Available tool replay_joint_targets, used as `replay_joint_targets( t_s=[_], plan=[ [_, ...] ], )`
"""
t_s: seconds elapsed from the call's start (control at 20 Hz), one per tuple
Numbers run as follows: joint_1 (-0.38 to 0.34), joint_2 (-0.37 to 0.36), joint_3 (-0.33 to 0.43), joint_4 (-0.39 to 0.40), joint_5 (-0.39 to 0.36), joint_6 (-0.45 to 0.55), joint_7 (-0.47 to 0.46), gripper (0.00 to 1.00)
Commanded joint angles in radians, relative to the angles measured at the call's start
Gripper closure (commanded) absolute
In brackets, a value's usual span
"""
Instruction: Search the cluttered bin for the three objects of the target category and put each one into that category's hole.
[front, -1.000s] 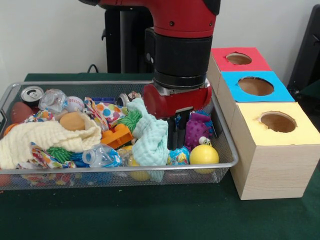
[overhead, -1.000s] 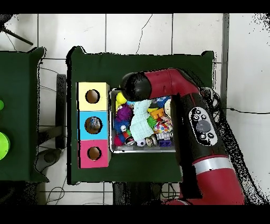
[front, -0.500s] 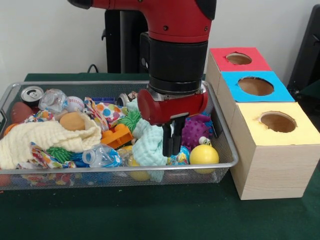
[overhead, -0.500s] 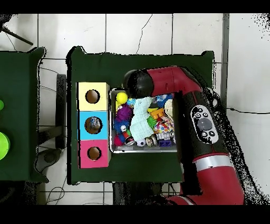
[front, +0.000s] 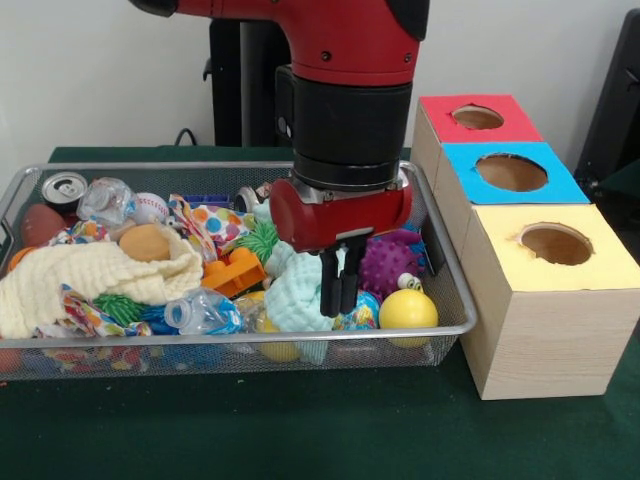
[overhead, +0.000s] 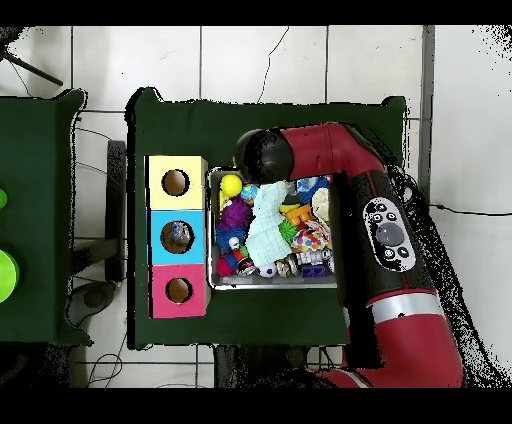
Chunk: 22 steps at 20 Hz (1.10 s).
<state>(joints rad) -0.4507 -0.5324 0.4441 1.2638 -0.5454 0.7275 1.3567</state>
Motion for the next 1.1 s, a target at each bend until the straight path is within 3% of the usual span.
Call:
replay_joint_targets(
  t_s=[0.05, 0.8, 1.1],
  plan=[
    [-0.003, 0.007, -0.024, -0.008, -0.039, 0.066, -0.058, 1.0],
    [-0.005, 0.036, 0.002, -0.045, -0.042, 0.087, -0.119, 1.0],
    [0.007, 0.011, 0.008, -0.062, -0.038, 0.12, -0.141, 1.0]
  ],
)
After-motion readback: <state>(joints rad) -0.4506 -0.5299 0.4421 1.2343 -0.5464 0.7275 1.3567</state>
